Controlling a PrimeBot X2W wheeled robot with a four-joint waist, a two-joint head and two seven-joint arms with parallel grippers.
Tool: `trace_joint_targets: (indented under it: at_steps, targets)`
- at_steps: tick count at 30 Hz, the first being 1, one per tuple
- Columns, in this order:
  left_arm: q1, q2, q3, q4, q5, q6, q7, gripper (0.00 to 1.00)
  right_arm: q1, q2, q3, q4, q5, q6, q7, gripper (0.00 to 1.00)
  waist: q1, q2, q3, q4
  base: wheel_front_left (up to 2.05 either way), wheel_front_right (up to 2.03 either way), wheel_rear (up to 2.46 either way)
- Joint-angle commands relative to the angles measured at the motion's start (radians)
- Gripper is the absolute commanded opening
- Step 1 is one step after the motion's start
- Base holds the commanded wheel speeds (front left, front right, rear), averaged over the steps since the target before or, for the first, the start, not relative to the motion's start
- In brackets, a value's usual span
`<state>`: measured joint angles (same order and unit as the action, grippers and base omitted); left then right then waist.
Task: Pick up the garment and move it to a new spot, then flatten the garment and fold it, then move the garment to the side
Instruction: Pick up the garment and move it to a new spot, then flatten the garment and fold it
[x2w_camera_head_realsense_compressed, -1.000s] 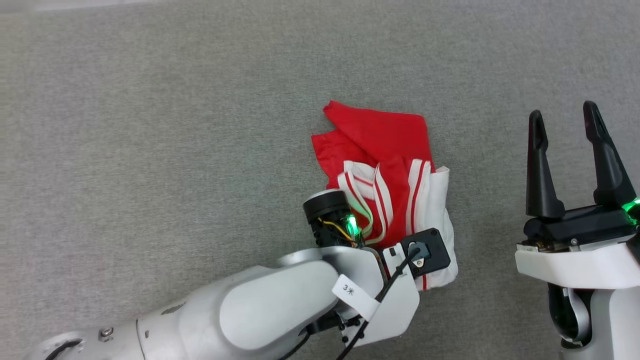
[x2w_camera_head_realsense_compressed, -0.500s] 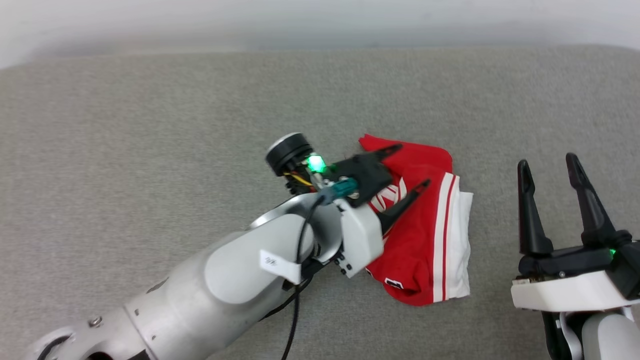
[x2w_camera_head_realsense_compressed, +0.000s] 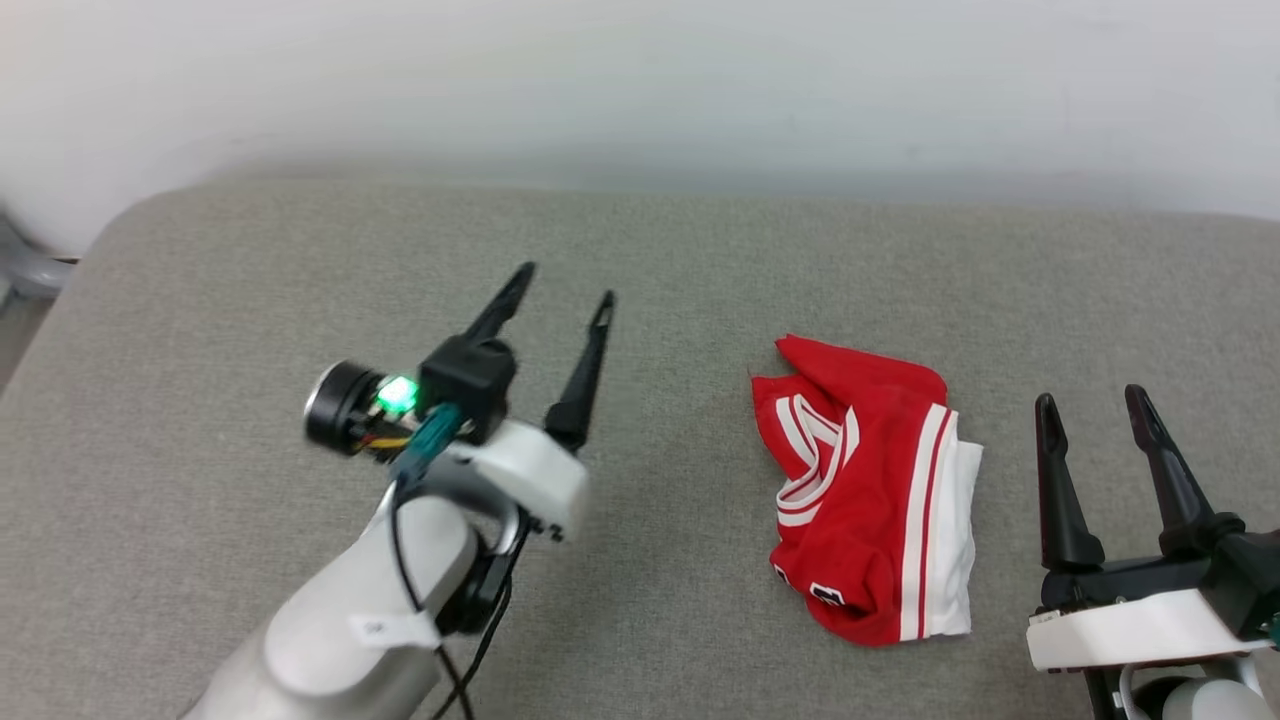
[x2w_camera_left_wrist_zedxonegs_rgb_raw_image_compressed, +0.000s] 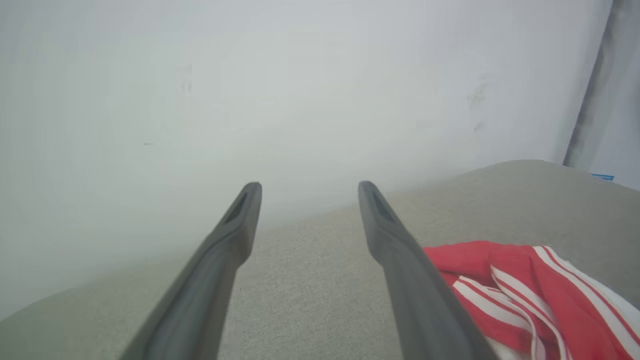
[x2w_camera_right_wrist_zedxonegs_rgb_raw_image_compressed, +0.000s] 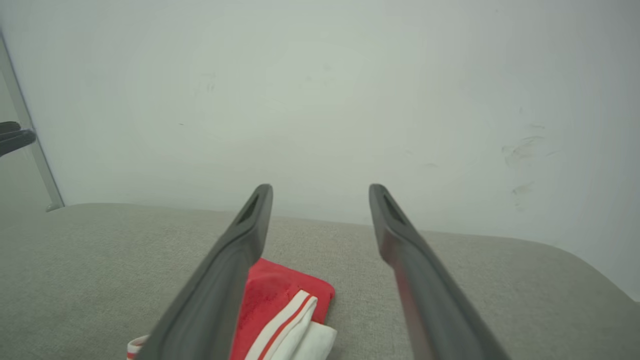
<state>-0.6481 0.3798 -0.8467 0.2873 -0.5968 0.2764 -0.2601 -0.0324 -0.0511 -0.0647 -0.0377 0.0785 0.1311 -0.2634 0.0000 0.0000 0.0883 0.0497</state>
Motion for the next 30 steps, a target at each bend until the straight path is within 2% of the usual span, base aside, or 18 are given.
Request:
trace_joint_targets:
  at_steps: [1,4,7,12,19,30]
  targets:
    - [0.049,0.008,0.032,-0.02,0.017,0.018,-0.007,1.0,0.015,0.002,-0.003,0.003,0.0,-0.001,-0.002,1.0,0.0,0.0,-0.015,0.012,0.0,0.0,0.0]
    - [0.141,0.023,0.137,-0.077,0.061,0.055,-0.005,1.0,0.023,0.002,-0.007,0.012,0.006,-0.001,-0.002,1.0,0.0,0.0,-0.026,0.019,0.0,0.0,0.0]
    - [0.238,0.025,0.24,-0.125,0.108,0.075,-0.005,1.0,0.037,0.002,-0.013,0.02,0.011,-0.001,-0.002,1.0,0.0,0.0,-0.035,0.026,0.0,0.0,0.0]
    - [0.391,0.004,0.401,-0.189,0.184,0.067,-0.005,1.0,0.053,0.002,-0.017,0.035,0.021,-0.001,-0.002,1.0,0.0,0.0,-0.052,0.027,0.0,0.0,0.0]
    - [0.561,-0.052,0.554,-0.223,0.279,0.009,-0.005,1.0,0.078,0.002,-0.028,0.058,0.035,-0.001,-0.002,1.0,0.0,0.0,-0.078,0.023,0.0,0.0,0.0]
    - [0.683,-0.158,0.681,-0.217,0.392,-0.123,-0.005,1.0,0.116,0.002,-0.039,0.092,0.043,-0.001,-0.002,1.0,0.0,0.0,-0.099,0.023,0.0,0.0,0.0]
